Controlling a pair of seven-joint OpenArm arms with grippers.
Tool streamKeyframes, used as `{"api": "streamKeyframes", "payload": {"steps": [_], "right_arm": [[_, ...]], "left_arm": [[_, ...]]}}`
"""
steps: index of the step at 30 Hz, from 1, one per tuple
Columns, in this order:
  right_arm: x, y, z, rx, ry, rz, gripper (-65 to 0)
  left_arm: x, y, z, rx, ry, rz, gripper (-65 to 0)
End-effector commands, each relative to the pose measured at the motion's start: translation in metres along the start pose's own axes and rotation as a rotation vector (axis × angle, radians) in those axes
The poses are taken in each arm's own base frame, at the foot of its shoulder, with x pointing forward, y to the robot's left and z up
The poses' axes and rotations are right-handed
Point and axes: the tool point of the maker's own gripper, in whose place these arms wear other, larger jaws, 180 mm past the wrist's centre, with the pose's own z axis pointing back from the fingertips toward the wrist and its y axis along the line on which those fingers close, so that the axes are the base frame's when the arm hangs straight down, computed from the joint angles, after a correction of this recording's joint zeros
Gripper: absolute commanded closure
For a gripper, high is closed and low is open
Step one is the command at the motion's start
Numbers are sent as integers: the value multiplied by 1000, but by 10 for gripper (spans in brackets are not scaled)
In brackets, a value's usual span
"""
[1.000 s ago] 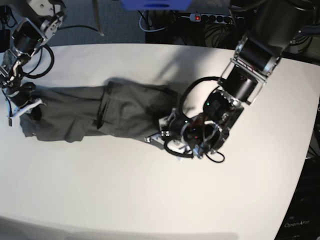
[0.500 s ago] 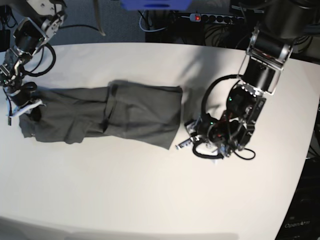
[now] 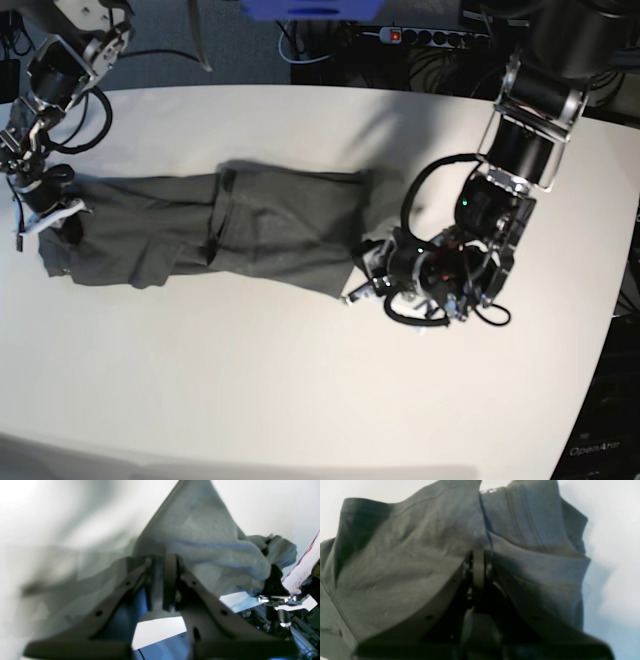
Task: Fold the T-shirt properly
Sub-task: 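Pinch the folded end with the left gripper and smooth it flat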
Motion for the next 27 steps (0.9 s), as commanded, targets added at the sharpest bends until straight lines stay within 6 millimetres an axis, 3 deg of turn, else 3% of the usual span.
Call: {"api": "streamKeyframes", "payload": {"steps": [1, 15, 27], "right_arm": [[-52, -9, 4, -60, 243, 49, -1], [-52, -9, 4, -59, 243, 49, -1], [-51, -10, 5, -62, 240, 53, -1]], "left_arm": [[11, -15, 11, -39, -25, -16, -61], [16, 24, 9, 97, -63, -42, -61], [6, 10, -7, 143, -84, -114, -61]]}}
